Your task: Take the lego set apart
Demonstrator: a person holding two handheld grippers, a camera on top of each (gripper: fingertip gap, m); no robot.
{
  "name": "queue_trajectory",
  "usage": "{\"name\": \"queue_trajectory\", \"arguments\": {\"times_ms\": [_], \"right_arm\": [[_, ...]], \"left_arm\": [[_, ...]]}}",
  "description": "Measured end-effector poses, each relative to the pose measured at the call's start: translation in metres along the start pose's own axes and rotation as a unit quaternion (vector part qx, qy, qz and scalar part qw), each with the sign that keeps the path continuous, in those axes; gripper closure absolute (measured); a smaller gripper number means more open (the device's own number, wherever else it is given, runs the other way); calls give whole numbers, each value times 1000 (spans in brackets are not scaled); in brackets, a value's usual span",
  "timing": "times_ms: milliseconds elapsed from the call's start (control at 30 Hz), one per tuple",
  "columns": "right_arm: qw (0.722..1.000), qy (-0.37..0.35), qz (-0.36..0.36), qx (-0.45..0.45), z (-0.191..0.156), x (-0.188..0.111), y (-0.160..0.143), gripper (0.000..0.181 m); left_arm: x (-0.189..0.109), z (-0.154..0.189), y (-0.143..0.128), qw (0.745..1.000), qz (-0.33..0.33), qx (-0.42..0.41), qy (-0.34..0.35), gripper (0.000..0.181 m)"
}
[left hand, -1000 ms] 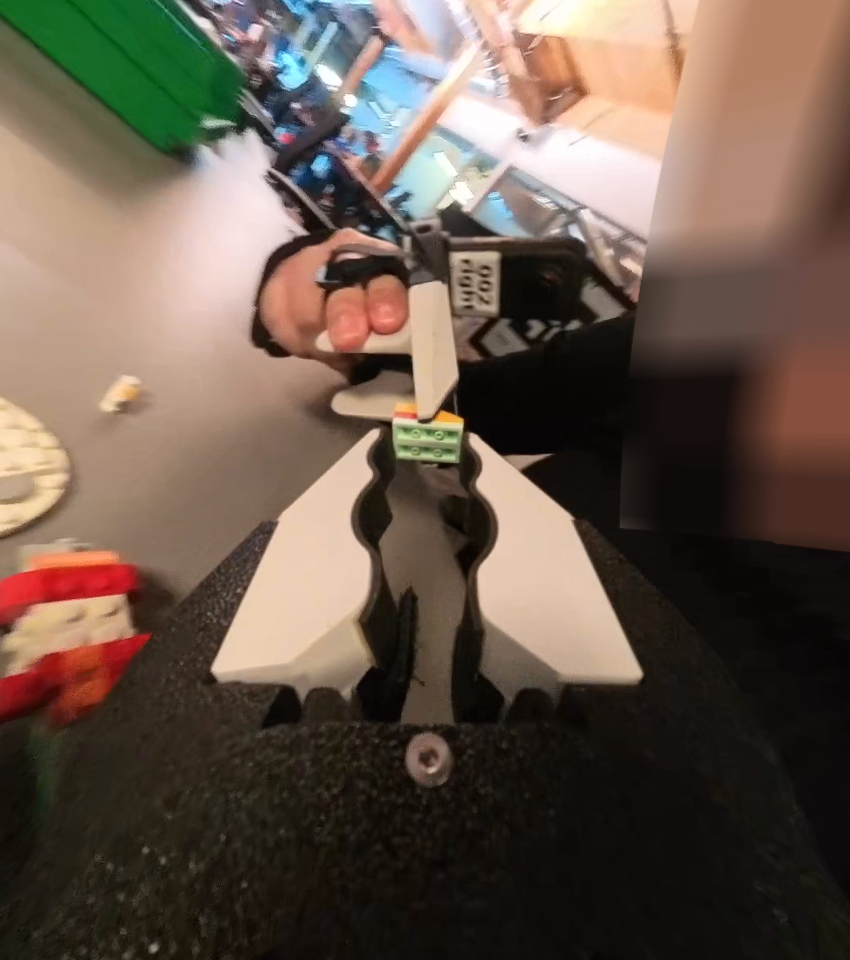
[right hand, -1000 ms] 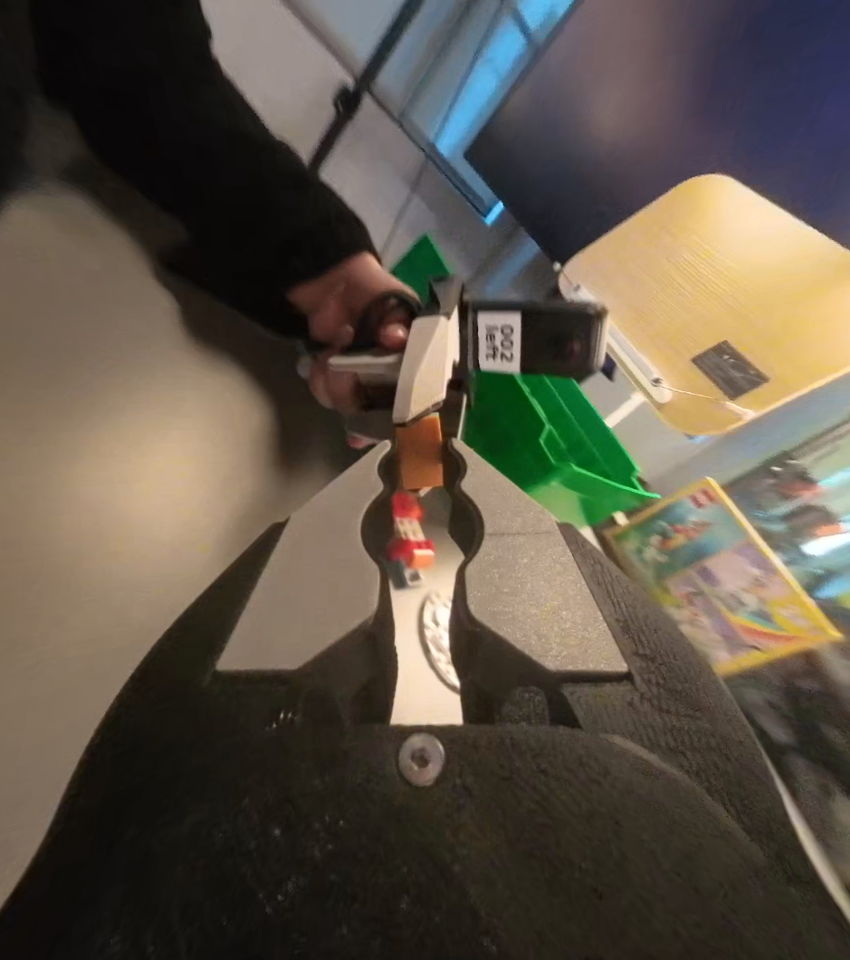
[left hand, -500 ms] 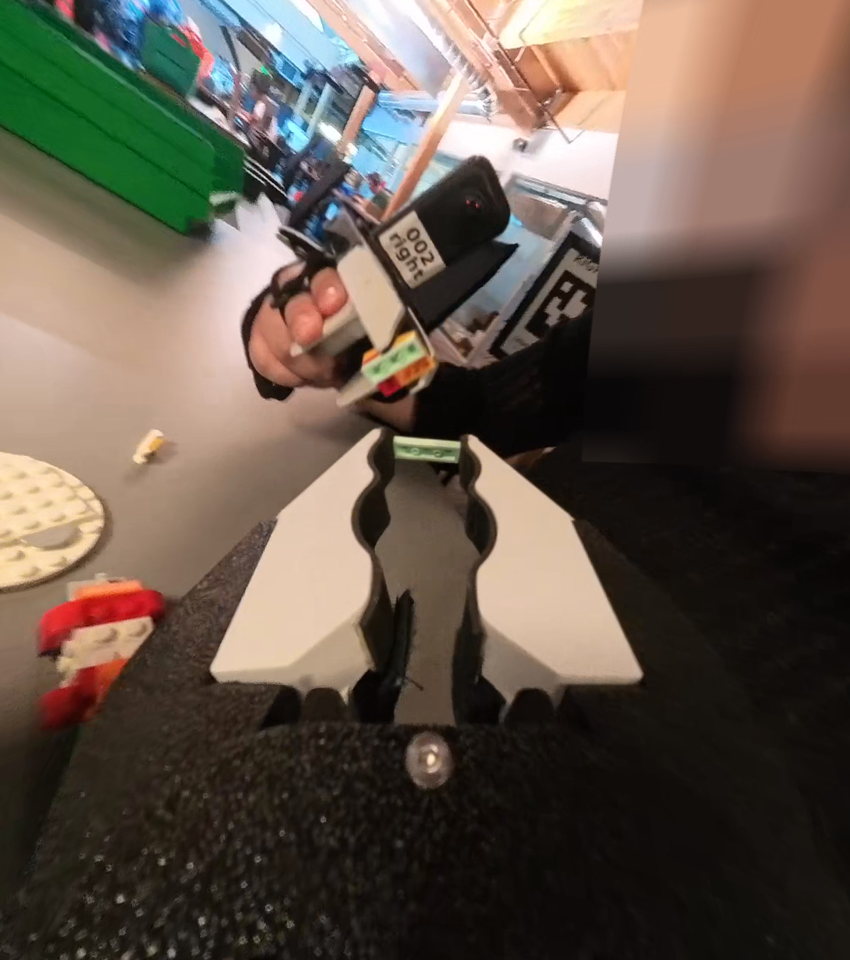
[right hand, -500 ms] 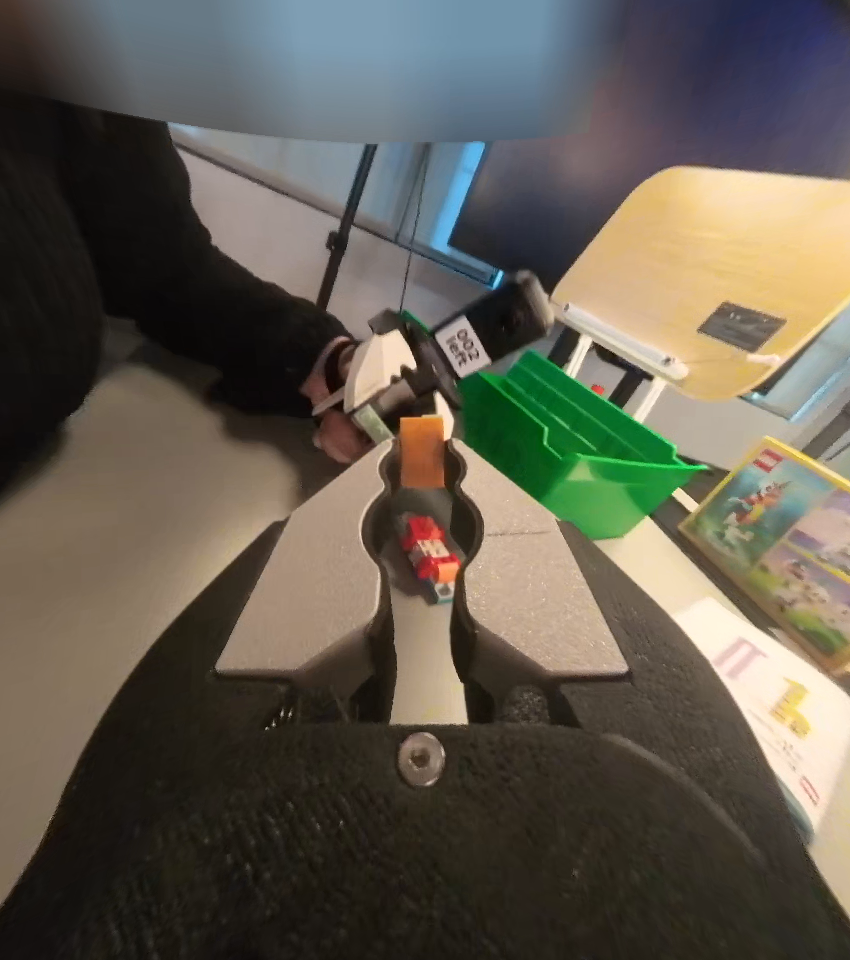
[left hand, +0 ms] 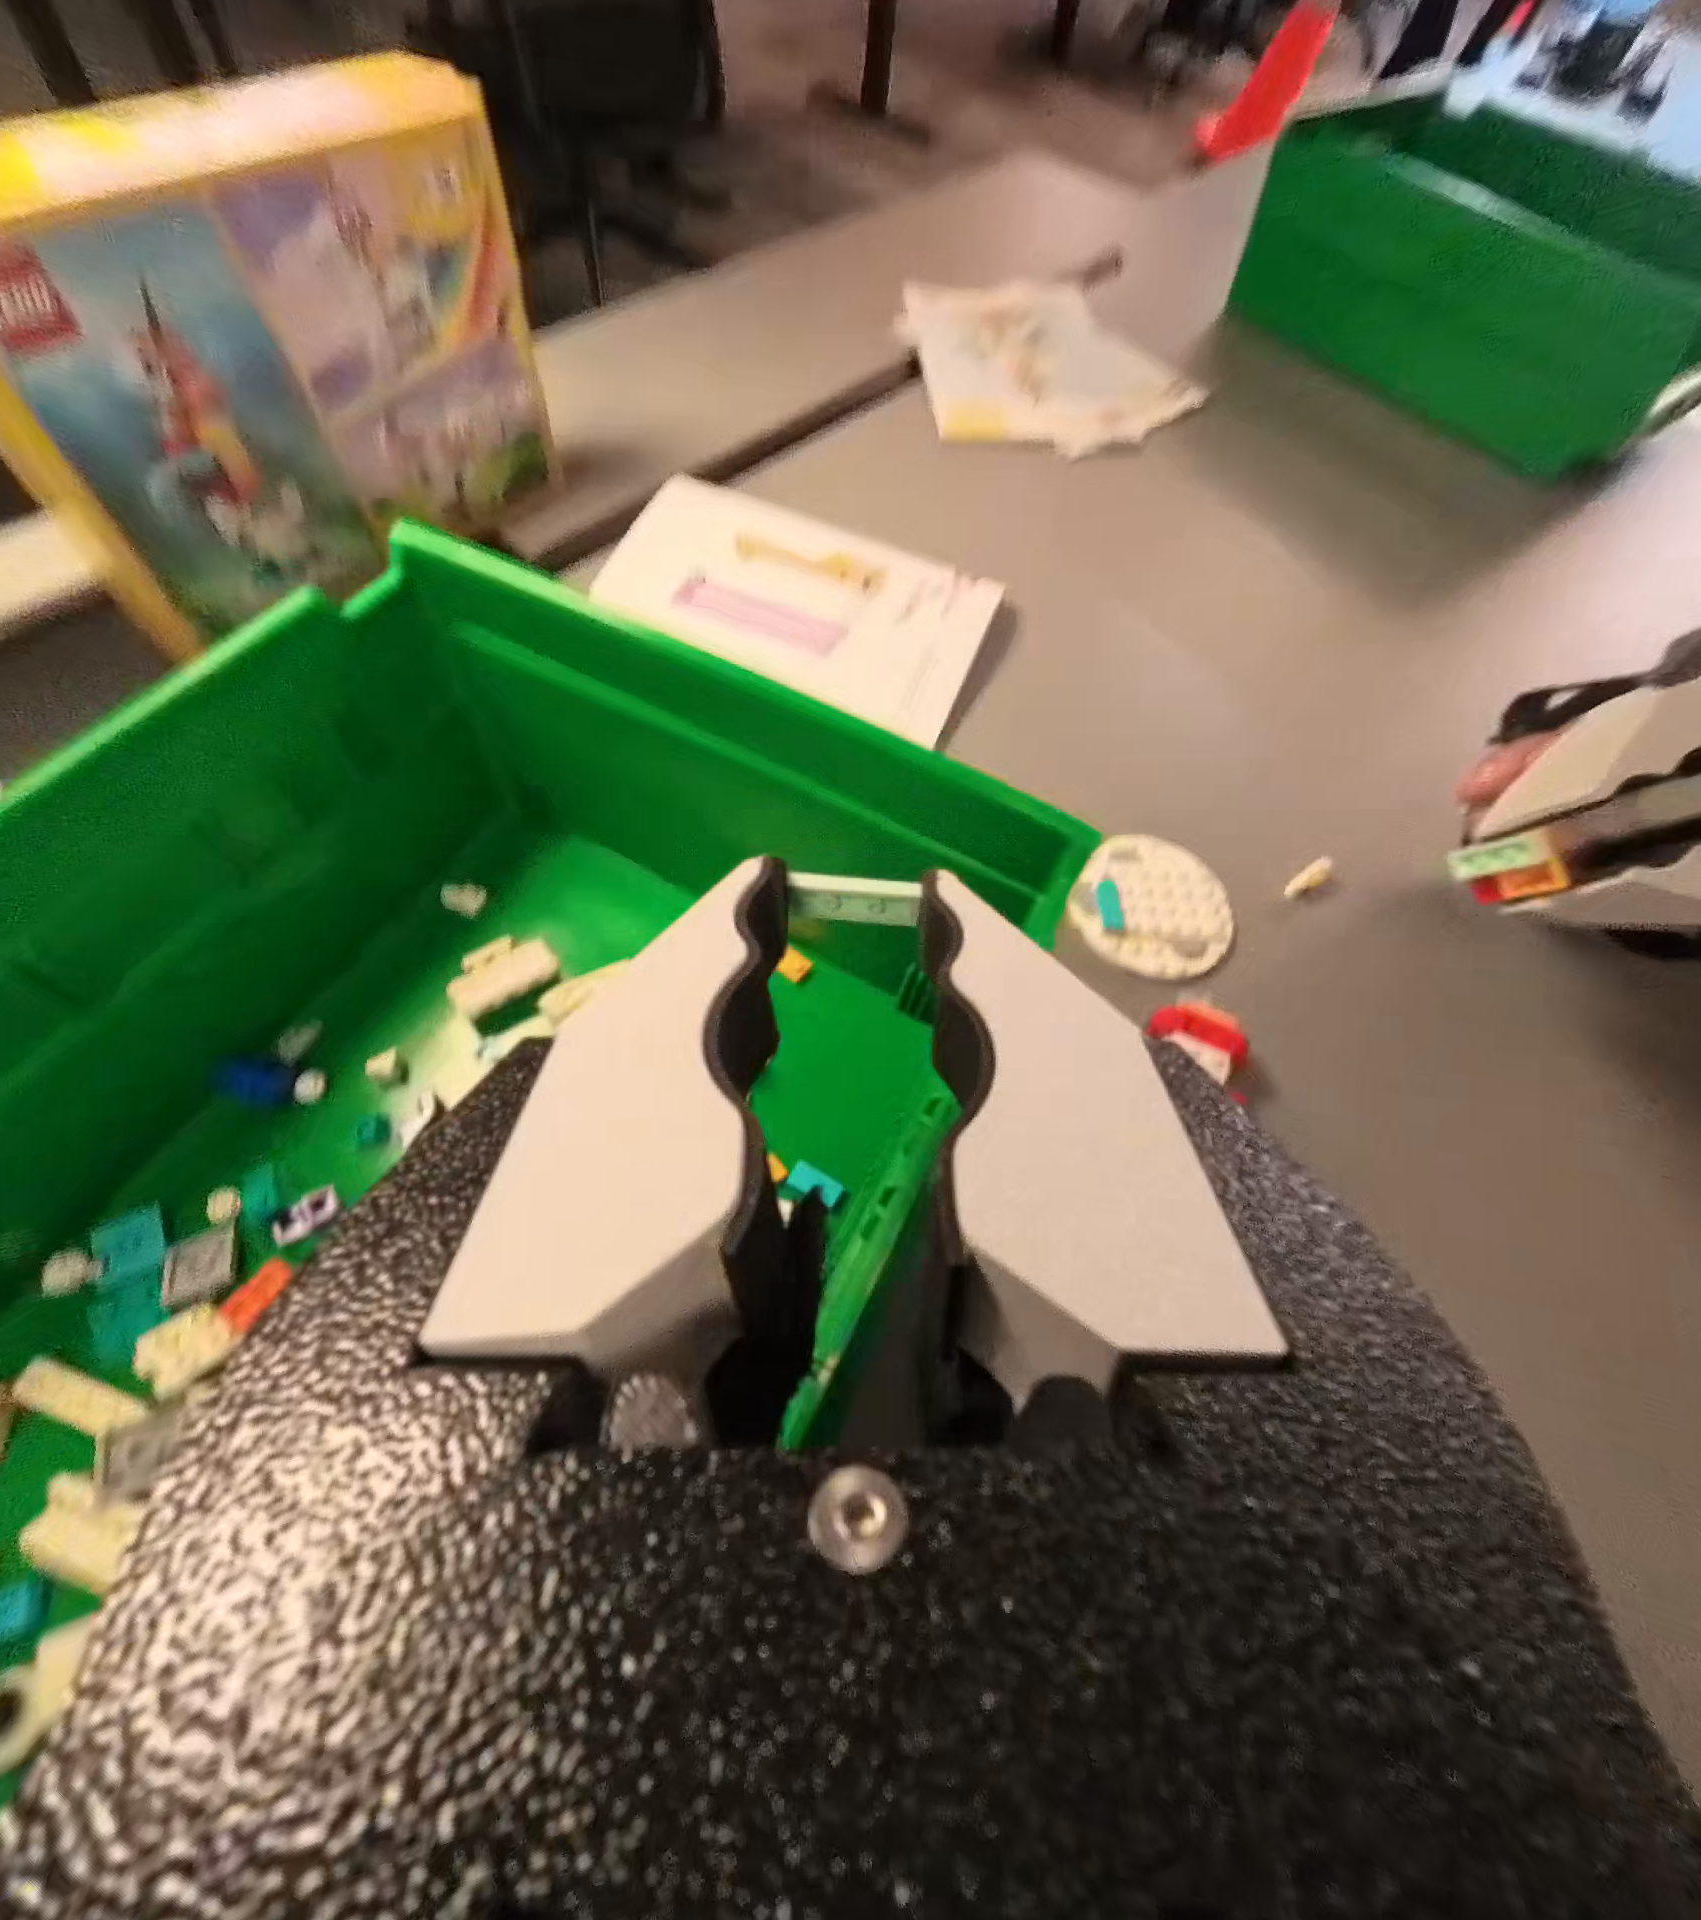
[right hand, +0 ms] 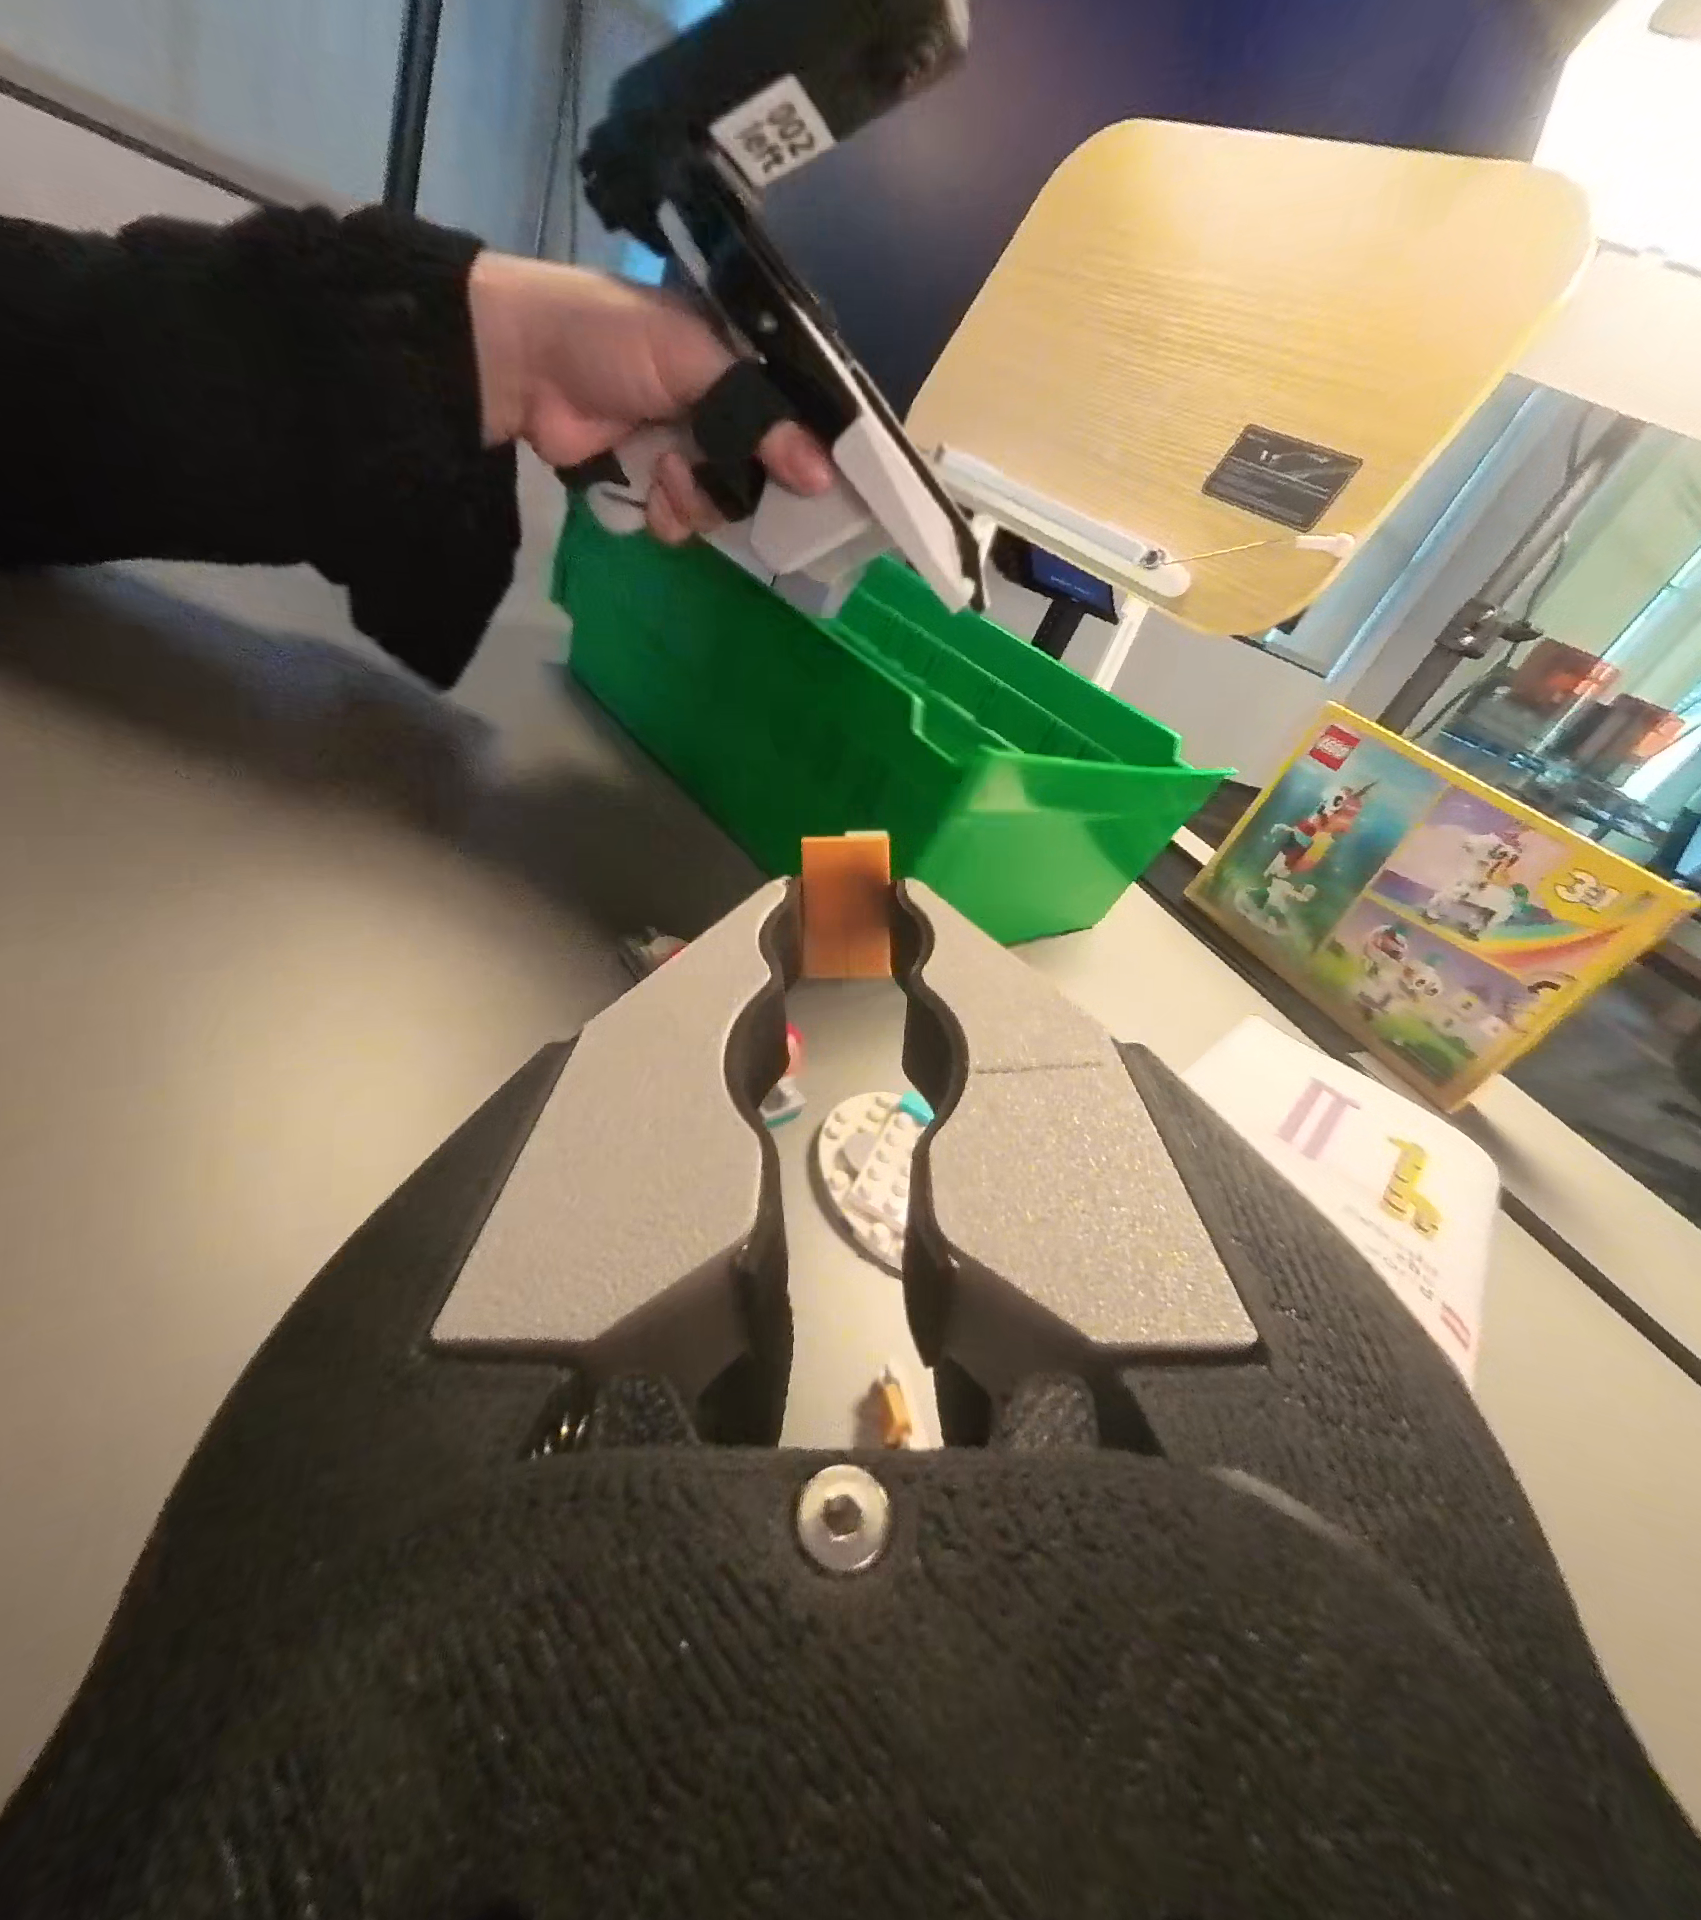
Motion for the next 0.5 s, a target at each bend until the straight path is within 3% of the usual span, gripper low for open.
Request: {"name": "queue_trajectory", "arguments": {"times_ms": [233,333,400,500], "right_arm": [[1000,-3,-15,-1,-1,2,0,166],[1000,-10,-22,11,2,3,-2,166],[999,-11,-26,17,3,3,-3,166],[999,-11,-28,31,4,3,-3,166]], "left_arm": [[-15,-31,-5,987,-97,47,116,157],[-4,-43,-19,972,-207,30,109,156],[9,-59,-31,953,-262,34,146,119],[23,-64,-45,944,-297,30,139,94]]}}
Point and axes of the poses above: each gripper's, where its closed fingertips meet, x out along the fingers, y out of its top, z = x × y across the jaws, the point moved 6 cm from there along -x, back along the fingers, and after that the axes turned 3 degrees about -z, right-handed, at the moved point
